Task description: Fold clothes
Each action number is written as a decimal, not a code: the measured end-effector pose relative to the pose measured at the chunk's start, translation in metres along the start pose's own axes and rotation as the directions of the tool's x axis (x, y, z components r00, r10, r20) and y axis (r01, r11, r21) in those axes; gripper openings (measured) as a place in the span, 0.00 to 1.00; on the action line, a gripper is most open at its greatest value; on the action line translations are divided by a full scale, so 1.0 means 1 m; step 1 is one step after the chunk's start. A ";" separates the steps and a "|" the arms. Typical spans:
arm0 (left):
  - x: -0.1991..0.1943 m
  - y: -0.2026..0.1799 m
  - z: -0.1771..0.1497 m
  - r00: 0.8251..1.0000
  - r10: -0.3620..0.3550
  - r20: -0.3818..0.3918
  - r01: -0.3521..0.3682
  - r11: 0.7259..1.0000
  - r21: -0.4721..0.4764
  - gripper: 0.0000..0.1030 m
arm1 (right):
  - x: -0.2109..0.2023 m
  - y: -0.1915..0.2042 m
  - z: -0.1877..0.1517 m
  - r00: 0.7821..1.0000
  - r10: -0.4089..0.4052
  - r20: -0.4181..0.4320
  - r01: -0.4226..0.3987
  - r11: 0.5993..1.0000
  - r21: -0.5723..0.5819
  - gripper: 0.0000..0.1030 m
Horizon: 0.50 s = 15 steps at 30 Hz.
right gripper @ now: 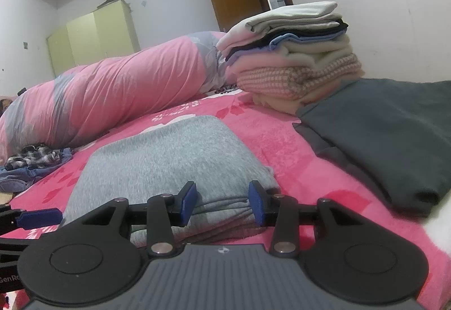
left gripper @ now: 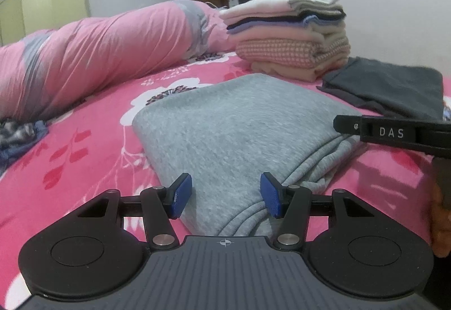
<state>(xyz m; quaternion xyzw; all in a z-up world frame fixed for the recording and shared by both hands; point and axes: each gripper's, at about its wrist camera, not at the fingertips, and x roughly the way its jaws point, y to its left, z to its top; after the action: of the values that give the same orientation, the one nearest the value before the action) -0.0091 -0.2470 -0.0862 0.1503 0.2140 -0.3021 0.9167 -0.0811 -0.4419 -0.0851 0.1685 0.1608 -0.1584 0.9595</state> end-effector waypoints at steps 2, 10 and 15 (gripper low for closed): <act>-0.001 0.000 -0.002 1.000 -0.002 0.007 0.002 1.000 -0.007 0.52 | -0.001 0.000 -0.001 1.000 0.000 0.002 0.000 1.000 -0.010 0.42; -0.002 -0.002 0.002 1.000 0.008 -0.015 -0.008 1.000 0.004 0.52 | -0.002 -0.002 -0.002 1.000 -0.007 -0.008 0.006 1.000 -0.013 0.56; -0.001 -0.005 0.004 1.000 0.020 -0.019 -0.020 0.999 0.041 0.52 | -0.004 -0.005 -0.002 1.000 -0.017 -0.001 0.017 1.000 -0.017 0.57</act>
<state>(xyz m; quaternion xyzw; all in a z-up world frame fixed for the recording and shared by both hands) -0.0117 -0.2518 -0.0828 0.1740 0.2151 -0.2958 0.9143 -0.0871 -0.4442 -0.0863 0.1592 0.1642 -0.1650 0.9594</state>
